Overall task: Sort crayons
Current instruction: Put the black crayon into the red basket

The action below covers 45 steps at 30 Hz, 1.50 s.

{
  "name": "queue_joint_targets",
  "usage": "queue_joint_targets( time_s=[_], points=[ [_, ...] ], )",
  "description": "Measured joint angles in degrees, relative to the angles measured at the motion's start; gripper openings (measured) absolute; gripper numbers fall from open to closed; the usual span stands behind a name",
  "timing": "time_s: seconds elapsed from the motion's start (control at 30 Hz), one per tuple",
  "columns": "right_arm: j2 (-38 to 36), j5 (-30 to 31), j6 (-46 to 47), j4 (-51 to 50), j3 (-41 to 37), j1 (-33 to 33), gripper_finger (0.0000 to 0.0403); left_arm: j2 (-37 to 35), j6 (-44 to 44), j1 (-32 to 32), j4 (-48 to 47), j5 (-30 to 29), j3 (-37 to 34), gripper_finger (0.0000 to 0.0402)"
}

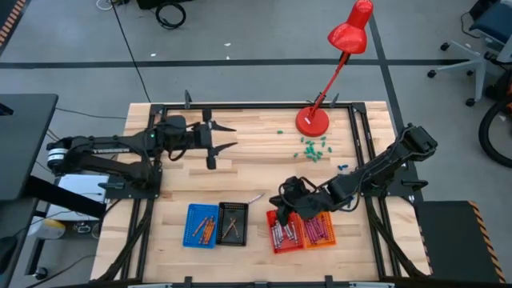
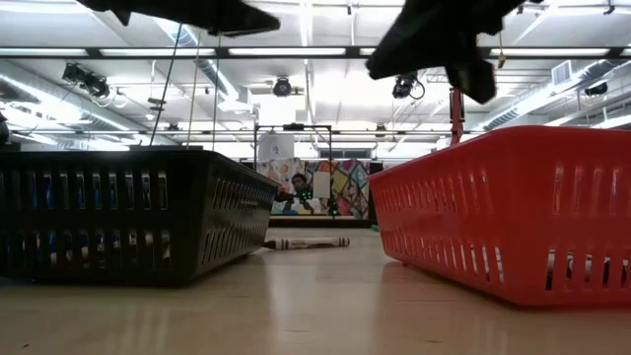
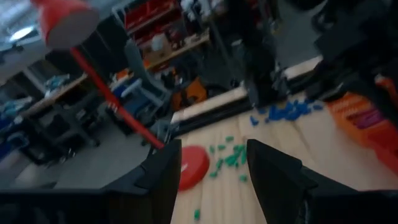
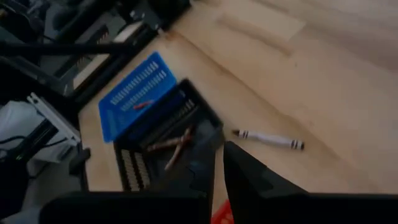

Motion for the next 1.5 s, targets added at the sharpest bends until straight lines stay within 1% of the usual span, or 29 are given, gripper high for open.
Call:
queue_joint_targets(
  time_s=[0.1, 0.27, 0.43, 0.47, 0.6, 0.7, 0.8, 0.97, 1.07, 1.13, 1.23, 1.33, 1.43, 1.5],
  points=[
    [0.0, -2.2, 1.6, -1.5, 0.0, 0.4, 0.0039, -1.9, -0.3, 1.8, -3.8, 0.0, 0.0, 0.0193],
    [0.0, -7.2, -3.6, -5.3, 0.0, -2.4, 0.0039, -2.0, -0.4, 3.9, -4.0, 0.2, 0.0, 0.0193],
    [0.0, -11.0, -9.6, -6.2, 0.0, -5.8, 0.0040, -1.6, -1.4, 4.6, -3.6, 0.2, 0.0, 0.0193],
    [0.0, -11.6, -10.7, -6.3, 0.0, -6.3, 0.0040, -1.6, -1.8, 4.6, -3.6, 0.7, 0.0, 0.0193],
    [0.0, -12.3, -14.9, -6.2, 0.0, -7.7, 0.0040, -1.6, -2.6, 4.6, -4.5, 6.8, 0.0, 0.0193],
    [0.0, -14.5, -17.4, -5.6, 0.0, -8.8, 0.0040, -1.6, -3.5, 4.5, -5.8, 9.9, 0.0, 0.0193],
    [0.0, -16.1, -20.5, -4.7, 0.0, -9.9, 0.0040, -1.6, -4.8, 4.6, -7.4, 10.2, 0.0, 0.0193],
    [0.2, -16.2, -25.1, -4.3, 0.0, -11.3, 0.0040, -1.6, -7.2, 4.6, -8.6, 10.2, 0.0, 0.0193],
    [3.0, -16.5, -28.1, -4.0, 1.4, -11.7, 0.0040, -1.6, -9.2, 4.6, -9.0, 10.2, 0.0, 0.0193],
    [6.8, -17.3, -30.9, -4.3, 4.4, -11.9, 0.0040, -1.6, -10.0, 4.5, -9.2, 10.1, 0.0, 0.0193],
    [12.2, -18.0, -35.4, -7.9, 9.7, -12.3, 0.0040, -1.6, -11.0, 4.5, -10.8, 10.1, 0.0, 0.0193],
    [16.0, -18.9, -42.5, -9.5, 14.3, -12.9, 0.0042, -1.6, -11.5, 4.4, -13.7, 10.1, 0.0, 0.0193],
    [18.4, -21.2, -50.1, -10.1, 16.5, -13.7, 0.0053, -1.8, -11.5, 4.2, -17.3, 10.1, 0.0, 0.0193],
    [19.3, -23.9, -53.5, -10.2, 16.9, -14.6, 0.0066, -1.8, -11.5, 4.1, -18.8, 10.1, 0.0, 0.0193]
  ],
)
